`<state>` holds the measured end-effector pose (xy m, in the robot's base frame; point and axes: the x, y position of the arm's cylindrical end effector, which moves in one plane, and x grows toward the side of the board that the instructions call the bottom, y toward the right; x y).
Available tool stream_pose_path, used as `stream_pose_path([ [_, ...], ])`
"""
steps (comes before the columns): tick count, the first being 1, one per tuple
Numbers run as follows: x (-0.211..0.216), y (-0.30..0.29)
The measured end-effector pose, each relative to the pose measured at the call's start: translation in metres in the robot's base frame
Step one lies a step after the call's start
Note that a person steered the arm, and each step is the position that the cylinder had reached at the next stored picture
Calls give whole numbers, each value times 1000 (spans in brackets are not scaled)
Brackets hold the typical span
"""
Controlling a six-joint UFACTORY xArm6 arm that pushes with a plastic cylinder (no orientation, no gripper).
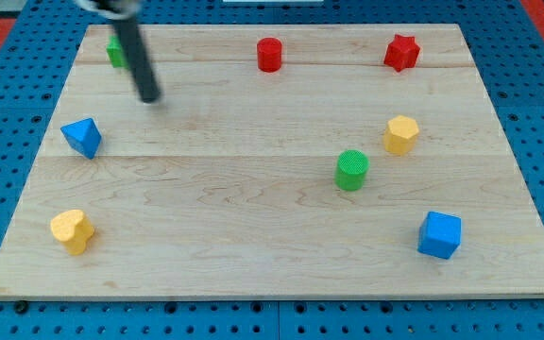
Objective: Move the blue triangle to the centre of the board
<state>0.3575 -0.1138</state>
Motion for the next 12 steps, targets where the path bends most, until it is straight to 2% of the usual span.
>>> stream_pose_path([
  [1, 41, 98],
  [2, 90, 53],
  [4, 111, -123],
  [6, 66, -132],
  [7, 64, -182],
  [9, 43, -80],
  [10, 31, -126],
  [11, 23, -133],
  [12, 20, -54],
])
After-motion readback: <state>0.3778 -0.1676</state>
